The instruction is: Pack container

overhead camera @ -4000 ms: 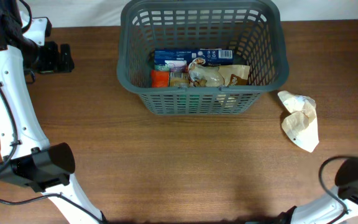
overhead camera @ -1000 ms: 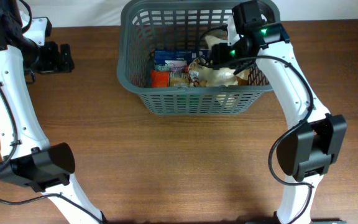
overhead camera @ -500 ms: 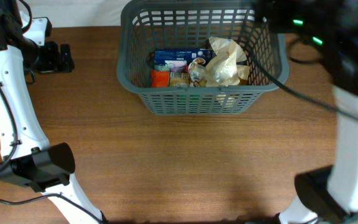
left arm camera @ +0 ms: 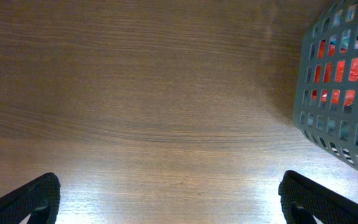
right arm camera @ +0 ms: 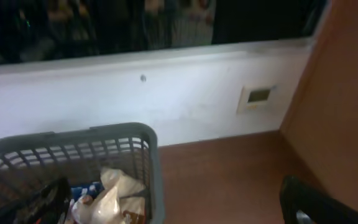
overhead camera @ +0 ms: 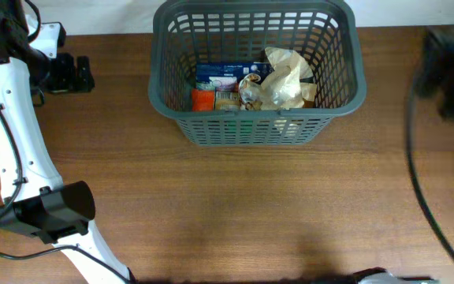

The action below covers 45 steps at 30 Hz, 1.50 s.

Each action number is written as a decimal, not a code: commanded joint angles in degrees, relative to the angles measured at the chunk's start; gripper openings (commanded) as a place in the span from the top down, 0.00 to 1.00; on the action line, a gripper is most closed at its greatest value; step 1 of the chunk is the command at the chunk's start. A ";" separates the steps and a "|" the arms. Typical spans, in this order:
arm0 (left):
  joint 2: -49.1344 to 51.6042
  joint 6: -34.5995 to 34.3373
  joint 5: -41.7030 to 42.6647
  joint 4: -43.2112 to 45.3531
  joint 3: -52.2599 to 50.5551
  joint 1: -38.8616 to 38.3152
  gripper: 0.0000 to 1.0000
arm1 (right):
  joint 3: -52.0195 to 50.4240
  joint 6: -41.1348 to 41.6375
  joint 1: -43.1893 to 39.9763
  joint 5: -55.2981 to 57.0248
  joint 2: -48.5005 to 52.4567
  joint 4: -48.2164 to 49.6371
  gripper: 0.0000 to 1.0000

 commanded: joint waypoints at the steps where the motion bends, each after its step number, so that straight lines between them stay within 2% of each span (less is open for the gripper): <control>1: -0.68 -0.48 0.20 -0.02 -0.17 0.20 0.01 | -14.21 -0.39 0.00 7.74 -18.60 2.54 0.01; 3: -0.68 -0.48 0.20 -0.02 -0.17 0.20 0.01 | -24.68 -0.37 0.00 12.48 -29.57 0.07 0.01; 5: -0.68 -0.48 0.20 0.00 -0.17 0.20 0.01 | -32.17 1.11 0.00 12.52 -36.85 -2.23 0.01; 9: -0.68 -0.48 0.20 -0.02 -0.17 0.20 0.01 | -48.76 12.33 0.00 12.55 -46.51 2.36 0.01; 12: -0.68 -0.48 0.20 -0.02 -0.17 0.20 0.01 | -62.36 14.69 0.00 12.55 -48.96 11.89 0.01; 15: -0.68 -0.48 0.20 -0.02 -0.17 0.20 0.01 | -77.92 14.69 -0.02 12.66 -47.95 26.58 0.01; 18: -0.68 -0.48 0.20 -0.02 -0.17 0.20 0.01 | -86.03 14.64 -0.04 12.57 -45.66 27.91 0.01; 21: -0.68 -0.48 0.20 -0.02 -0.17 0.20 0.01 | -91.84 14.64 -0.07 12.33 -42.71 24.20 0.01; 25: -0.68 -0.48 0.20 -0.02 -0.17 0.20 0.01 | -92.80 14.64 -0.07 12.35 -39.91 19.45 0.01; 35: -0.68 -0.48 0.20 -0.02 -0.17 0.20 0.01 | -94.01 14.23 -0.24 11.69 -35.47 36.70 0.01; 38: -0.68 -0.48 0.20 -0.02 -0.17 0.20 0.01 | -99.67 14.25 -2.56 9.40 -40.54 48.41 0.01; 41: -0.68 -0.48 0.20 -0.02 -0.17 0.20 0.01 | -110.38 14.25 -7.32 -0.87 -50.49 62.49 0.01; 43: -0.68 -0.48 0.20 -0.02 -0.17 0.20 0.01 | -116.96 14.25 -10.25 -6.62 -56.33 67.25 0.01; 45: -0.68 -0.48 0.20 -0.02 -0.17 0.20 0.01 | -122.73 14.25 -12.57 -10.82 -62.07 67.52 0.01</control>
